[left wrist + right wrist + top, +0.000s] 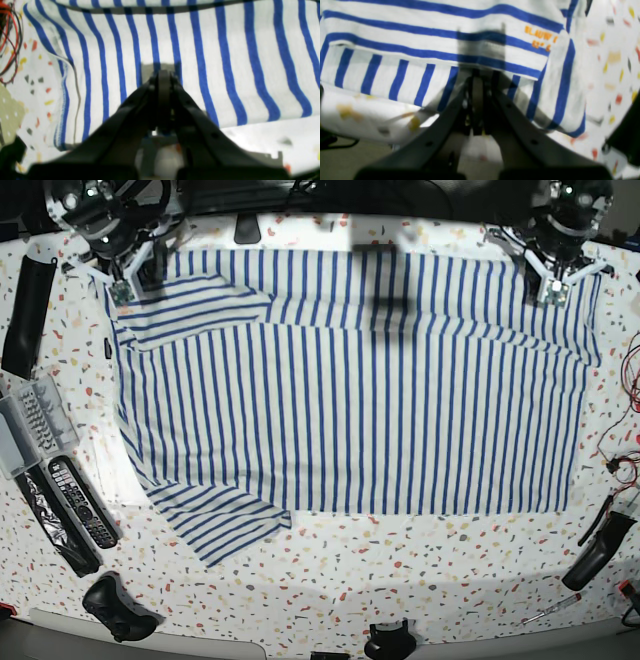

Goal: Layout the t-shirt on the table in an organized manner, then fold the t-shirt properly
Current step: 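Reach both grippers to the shirt's side edges and grasp them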

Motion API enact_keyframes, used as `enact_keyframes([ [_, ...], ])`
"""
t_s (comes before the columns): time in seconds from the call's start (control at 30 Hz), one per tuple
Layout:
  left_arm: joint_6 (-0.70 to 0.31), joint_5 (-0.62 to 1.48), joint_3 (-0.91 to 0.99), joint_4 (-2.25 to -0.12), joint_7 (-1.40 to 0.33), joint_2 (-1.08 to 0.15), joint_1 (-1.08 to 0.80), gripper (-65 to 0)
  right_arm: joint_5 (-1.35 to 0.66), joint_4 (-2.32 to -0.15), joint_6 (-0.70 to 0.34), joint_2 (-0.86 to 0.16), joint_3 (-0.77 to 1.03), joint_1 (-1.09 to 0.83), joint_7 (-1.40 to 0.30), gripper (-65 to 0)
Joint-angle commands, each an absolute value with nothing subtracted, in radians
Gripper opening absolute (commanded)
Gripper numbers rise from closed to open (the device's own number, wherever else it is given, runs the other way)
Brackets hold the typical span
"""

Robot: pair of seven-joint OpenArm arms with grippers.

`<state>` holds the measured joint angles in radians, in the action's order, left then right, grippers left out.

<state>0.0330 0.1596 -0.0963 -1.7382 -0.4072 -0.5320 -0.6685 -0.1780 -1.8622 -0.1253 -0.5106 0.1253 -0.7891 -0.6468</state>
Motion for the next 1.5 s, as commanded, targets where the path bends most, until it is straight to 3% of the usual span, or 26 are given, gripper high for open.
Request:
enact_keyframes([
  [0.0,0.003,0.183,-0.104,-1.727,-0.54,-0.535,-0.712,-65.0,-0.16,-1.859,-0.125,-0.521,0.142,-0.823,-0.709,-65.0],
  [0.37,0.004,0.094,-0.104,-1.809,-0.561,-0.535,-0.796,-65.0,-0.16,-1.872,-0.124,-0.521,0.191,-0.894,-0.723,-65.0],
  [0.7,0.006,0.008,-0.002,-1.947,-0.508,-0.535,-0.778,-65.0,-0.121,-2.043,-0.089,-0.524,0.191,-0.885,-0.68,-65.0],
  [1.07,0.006,0.097,0.184,-1.987,-0.452,-0.535,-0.606,-65.0,-0.108,-2.062,-0.037,-0.532,0.191,-0.64,-0.656,-65.0],
  [1.23,-0.019,0.176,0.19,-1.932,-0.402,-0.535,-0.477,-52.1,-0.114,-2.056,-0.038,-0.532,0.191,-0.513,-0.64,-45.0],
  [1.37,-0.126,0.263,0.19,-1.763,-0.387,-0.535,-0.328,-45.5,-0.164,-2.025,-0.054,-0.532,0.191,-0.418,-0.66,-42.5],
  [1.47,-0.174,0.322,0.19,-1.624,-0.387,-0.535,-0.195,-45.4,-0.213,-1.973,-0.083,-0.532,0.191,-0.348,-0.664,-42.5],
])
